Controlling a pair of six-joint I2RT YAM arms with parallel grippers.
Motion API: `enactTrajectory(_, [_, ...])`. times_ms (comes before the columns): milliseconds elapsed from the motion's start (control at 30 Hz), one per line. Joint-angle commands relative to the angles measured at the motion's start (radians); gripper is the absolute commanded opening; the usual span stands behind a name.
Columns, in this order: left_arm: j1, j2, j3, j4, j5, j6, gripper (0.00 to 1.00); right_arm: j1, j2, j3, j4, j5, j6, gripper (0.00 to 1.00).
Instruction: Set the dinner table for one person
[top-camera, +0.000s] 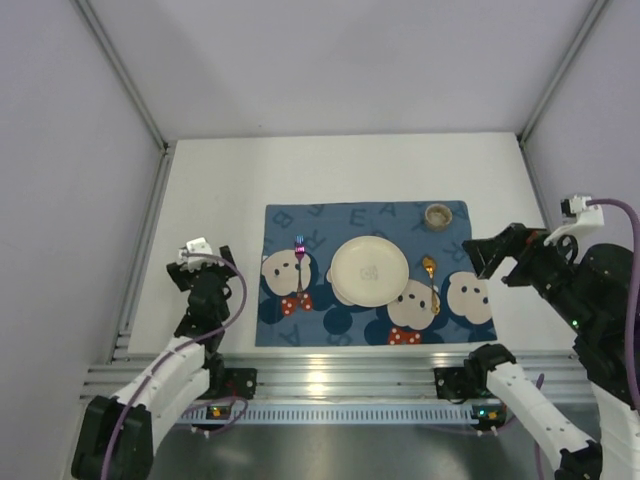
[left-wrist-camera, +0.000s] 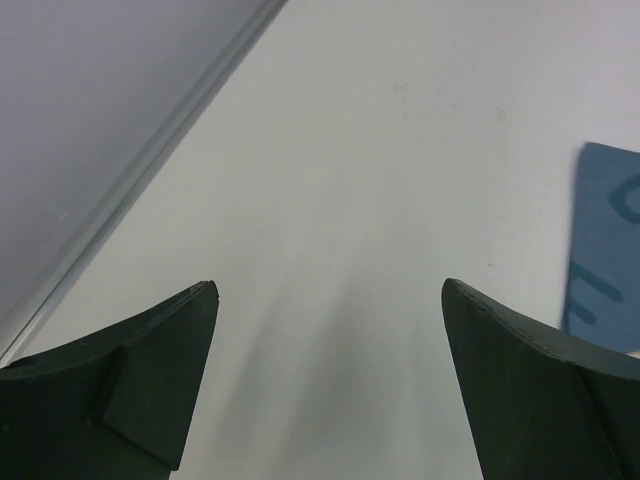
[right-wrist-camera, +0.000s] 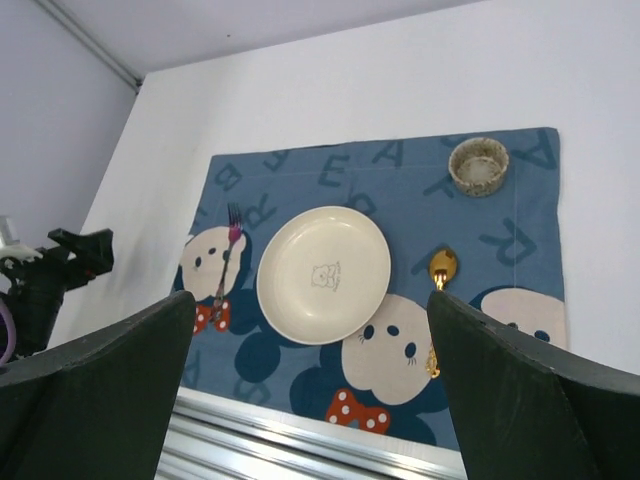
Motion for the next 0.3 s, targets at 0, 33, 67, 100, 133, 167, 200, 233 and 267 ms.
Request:
enactTrajectory(0, [0.107, 0.057, -0.044, 0.206, 0.123, -0.101, 0.99, 0.016, 0.019, -0.009, 0.038, -0.076, 0.004, 1.0])
enactTrajectory(33, [0.12, 0.081, -0.048, 0.223, 0.132, -0.097, 0.98, 0.014, 0.014, -0.009, 0.04, -0.08, -0.001, 1.0])
enactTrajectory(67, [0.123, 0.101, -0.045, 0.235, 0.141, -0.088, 0.99, 0.014, 0.009, -0.009, 0.045, -0.087, -0.004, 1.0])
enactTrajectory(100, [0.124, 0.142, -0.04, 0.246, 0.167, -0.086, 0.98, 0.014, 0.006, -0.01, 0.051, -0.094, -0.003, 1.0])
enactTrajectory(133, [0.129, 0.169, -0.043, 0.304, 0.175, -0.081, 0.98, 0.016, 0.005, -0.013, 0.054, -0.097, -0.001, 1.0])
enactTrajectory(167, [0.132, 0.218, -0.038, 0.315, 0.17, -0.077, 0.98, 0.014, 0.006, -0.015, 0.055, -0.103, -0.001, 1.0])
enactTrajectory(200, [0.133, 0.239, -0.02, 0.315, 0.164, -0.078, 0.98, 0.014, 0.011, -0.015, 0.054, -0.117, -0.001, 1.0])
enactTrajectory(233, [0.14, 0.264, -0.015, 0.357, 0.164, -0.077, 0.98, 0.016, 0.012, -0.013, 0.055, -0.123, 0.0, 1.0])
enactTrajectory(267, [0.146, 0.307, -0.008, 0.367, 0.173, -0.072, 0.98, 0.014, 0.011, -0.01, 0.055, -0.125, 0.0, 1.0])
